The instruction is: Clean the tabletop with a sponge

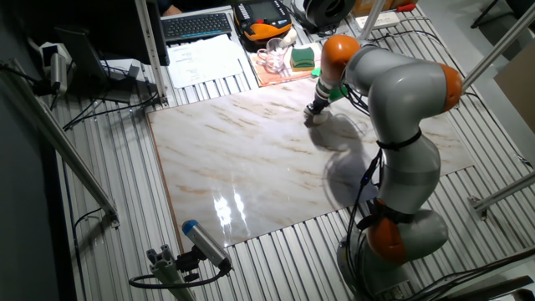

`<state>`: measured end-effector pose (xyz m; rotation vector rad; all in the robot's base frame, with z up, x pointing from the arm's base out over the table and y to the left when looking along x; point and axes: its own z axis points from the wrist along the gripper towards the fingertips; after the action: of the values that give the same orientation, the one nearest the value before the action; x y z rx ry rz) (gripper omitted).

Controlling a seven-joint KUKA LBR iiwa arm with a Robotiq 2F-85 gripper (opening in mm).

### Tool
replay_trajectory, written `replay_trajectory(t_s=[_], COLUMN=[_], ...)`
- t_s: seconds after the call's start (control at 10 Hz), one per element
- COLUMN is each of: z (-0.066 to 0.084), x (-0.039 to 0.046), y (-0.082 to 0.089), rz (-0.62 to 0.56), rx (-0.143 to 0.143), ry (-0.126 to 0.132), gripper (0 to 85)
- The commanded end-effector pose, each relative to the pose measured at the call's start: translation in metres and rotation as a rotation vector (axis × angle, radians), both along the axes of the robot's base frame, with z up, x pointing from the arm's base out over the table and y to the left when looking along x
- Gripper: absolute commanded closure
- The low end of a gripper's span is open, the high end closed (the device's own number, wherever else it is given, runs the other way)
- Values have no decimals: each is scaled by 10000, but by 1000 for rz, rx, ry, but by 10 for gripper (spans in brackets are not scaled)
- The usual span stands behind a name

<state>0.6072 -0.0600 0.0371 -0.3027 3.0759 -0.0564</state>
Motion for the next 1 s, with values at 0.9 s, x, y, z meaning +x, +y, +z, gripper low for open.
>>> replay_trajectory(t_s=[0.9], z=[-39], x=[17], y=[-158], rz=[18], rx=[-14], ry=[21], gripper=[850])
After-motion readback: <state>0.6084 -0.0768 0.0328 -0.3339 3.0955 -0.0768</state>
